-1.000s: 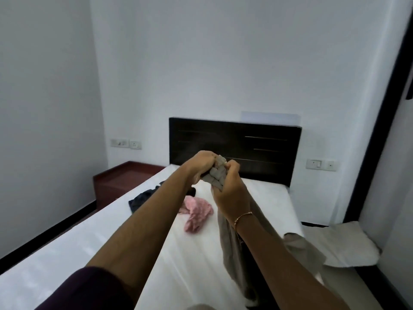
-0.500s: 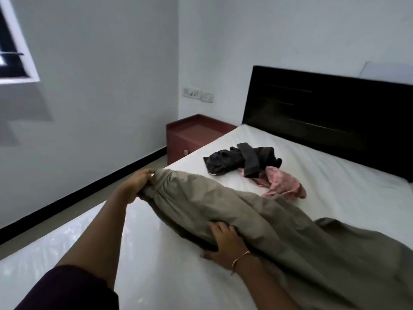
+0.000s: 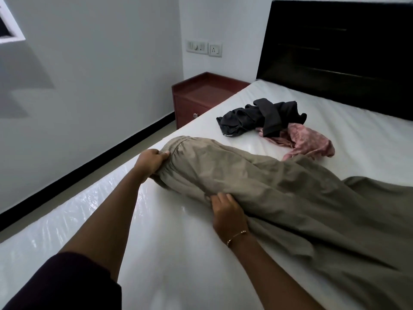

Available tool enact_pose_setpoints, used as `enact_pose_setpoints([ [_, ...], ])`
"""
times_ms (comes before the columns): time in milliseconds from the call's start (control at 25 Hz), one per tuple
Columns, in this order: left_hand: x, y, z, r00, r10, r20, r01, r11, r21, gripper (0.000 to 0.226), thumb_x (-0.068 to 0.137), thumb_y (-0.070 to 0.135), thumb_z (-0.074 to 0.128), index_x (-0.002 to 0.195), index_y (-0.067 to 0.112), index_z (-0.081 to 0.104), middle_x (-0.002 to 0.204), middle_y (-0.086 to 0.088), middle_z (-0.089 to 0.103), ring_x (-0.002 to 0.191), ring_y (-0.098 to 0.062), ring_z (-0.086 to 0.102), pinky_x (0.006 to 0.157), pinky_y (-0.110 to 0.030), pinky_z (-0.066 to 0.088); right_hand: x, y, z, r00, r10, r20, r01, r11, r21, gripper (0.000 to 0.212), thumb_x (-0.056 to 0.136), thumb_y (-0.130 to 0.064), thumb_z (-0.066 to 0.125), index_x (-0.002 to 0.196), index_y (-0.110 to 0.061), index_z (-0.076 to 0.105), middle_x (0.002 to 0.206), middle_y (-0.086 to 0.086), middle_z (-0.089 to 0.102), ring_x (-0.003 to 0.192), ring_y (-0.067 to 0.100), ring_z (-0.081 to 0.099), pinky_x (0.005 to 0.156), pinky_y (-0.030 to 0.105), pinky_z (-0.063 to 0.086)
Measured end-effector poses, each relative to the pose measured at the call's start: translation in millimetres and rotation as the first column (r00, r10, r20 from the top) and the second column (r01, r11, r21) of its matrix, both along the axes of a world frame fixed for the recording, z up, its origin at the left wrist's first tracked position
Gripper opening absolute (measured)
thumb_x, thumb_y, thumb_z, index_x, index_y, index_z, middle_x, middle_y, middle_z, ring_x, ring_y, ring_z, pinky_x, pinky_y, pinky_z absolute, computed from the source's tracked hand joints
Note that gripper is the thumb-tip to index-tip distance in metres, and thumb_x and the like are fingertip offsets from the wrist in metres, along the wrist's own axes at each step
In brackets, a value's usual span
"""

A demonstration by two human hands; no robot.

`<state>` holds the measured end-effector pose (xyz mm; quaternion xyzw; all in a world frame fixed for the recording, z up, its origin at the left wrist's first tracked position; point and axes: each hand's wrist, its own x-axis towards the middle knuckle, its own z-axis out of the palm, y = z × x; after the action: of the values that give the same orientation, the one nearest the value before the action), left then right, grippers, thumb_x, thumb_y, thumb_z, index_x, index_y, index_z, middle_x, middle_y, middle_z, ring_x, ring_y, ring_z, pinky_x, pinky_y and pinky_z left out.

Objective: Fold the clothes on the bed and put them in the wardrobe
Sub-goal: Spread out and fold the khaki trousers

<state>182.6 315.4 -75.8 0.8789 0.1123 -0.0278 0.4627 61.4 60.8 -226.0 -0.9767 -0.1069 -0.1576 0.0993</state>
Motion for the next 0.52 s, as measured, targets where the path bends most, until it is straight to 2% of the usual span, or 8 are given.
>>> enact_pose_setpoints([
  [40,3,3,1,0.999,0.005,0.049,-0.013,0.984,0.176,0.037,0.102,0.047,0.061,0.098,0.012,0.074,0.102,-0.015,0.073,0.094,-0.035,0.070,0.073,-0.036,0.055,-4,9,2,0.997,0.079,-0.027,-0.079,0.997,0.010,0.006,0.091,-0.014,0.081,0.094,-0.019,0.079,0.097,0.009,0.077,0.088,0.037,0.071,0.075,0.044,0.083],
  [80,4,9,0,0.998,-0.019,0.059,-0.005,0.923,0.384,0.037,0.104,0.046,0.054,0.100,0.014,0.073,0.108,-0.015,0.071,0.100,-0.036,0.068,0.079,-0.038,0.055,-10,20,7,0.985,0.156,-0.075,-0.155,0.988,0.019,0.009,0.092,-0.019,0.073,0.097,-0.017,0.080,0.100,0.013,0.081,0.090,0.042,0.075,0.078,0.048,0.084],
  [160,0,24,-10,0.996,-0.071,-0.051,0.087,0.744,0.663,0.038,0.106,0.043,0.041,0.110,0.016,0.068,0.122,-0.015,0.068,0.112,-0.037,0.065,0.089,-0.042,0.055,-26,42,11,0.941,0.273,-0.199,-0.277,0.961,0.011,0.034,0.110,-0.038,0.059,0.107,-0.015,0.084,0.110,0.020,0.088,0.097,0.047,0.083,0.084,0.055,0.084],
  [200,-5,29,-19,0.991,-0.053,-0.120,0.123,0.695,0.709,0.039,0.106,0.042,0.038,0.114,0.016,0.066,0.126,-0.015,0.067,0.115,-0.036,0.064,0.092,-0.043,0.054,-33,51,13,0.923,0.293,-0.249,-0.300,0.954,0.009,0.051,0.118,-0.052,0.051,0.110,-0.014,0.085,0.112,0.022,0.089,0.100,0.048,0.084,0.086,0.055,0.081],
  [280,-16,31,-33,0.992,0.020,-0.125,0.079,0.676,0.733,0.042,0.105,0.041,0.037,0.124,0.014,0.062,0.130,-0.016,0.065,0.117,-0.037,0.064,0.094,-0.045,0.052,-33,57,19,0.937,0.261,-0.233,-0.255,0.965,0.055,0.073,0.123,-0.070,0.045,0.106,-0.013,0.086,0.108,0.023,0.091,0.098,0.047,0.085,0.082,0.053,0.079],
  [320,-19,26,-34,0.995,0.044,-0.087,0.035,0.671,0.741,0.044,0.104,0.043,0.036,0.126,0.012,0.060,0.130,-0.017,0.065,0.116,-0.039,0.064,0.094,-0.046,0.052,-27,55,25,0.954,0.221,-0.201,-0.208,0.975,0.080,0.072,0.126,-0.069,0.048,0.103,-0.012,0.087,0.104,0.022,0.092,0.096,0.046,0.086,0.080,0.052,0.079],
  [400,-19,15,-34,0.998,0.057,0.000,-0.040,0.696,0.717,0.055,0.105,0.055,0.033,0.129,0.010,0.053,0.128,-0.021,0.065,0.116,-0.043,0.063,0.094,-0.049,0.050,-8,41,34,0.988,0.130,-0.078,-0.122,0.987,0.104,0.055,0.127,-0.055,0.063,0.100,-0.013,0.086,0.100,0.017,0.092,0.094,0.044,0.086,0.074,0.051,0.079],
  [520,-15,-4,-33,0.998,0.016,0.054,-0.049,0.734,0.677,0.070,0.097,0.072,0.039,0.137,0.015,0.045,0.131,-0.021,0.060,0.123,-0.045,0.055,0.095,-0.054,0.049,25,-1,57,1.000,-0.012,-0.005,0.013,0.986,0.169,0.032,0.121,-0.038,0.071,0.104,-0.015,0.085,0.110,0.011,0.090,0.103,0.041,0.082,0.085,0.051,0.080],
])
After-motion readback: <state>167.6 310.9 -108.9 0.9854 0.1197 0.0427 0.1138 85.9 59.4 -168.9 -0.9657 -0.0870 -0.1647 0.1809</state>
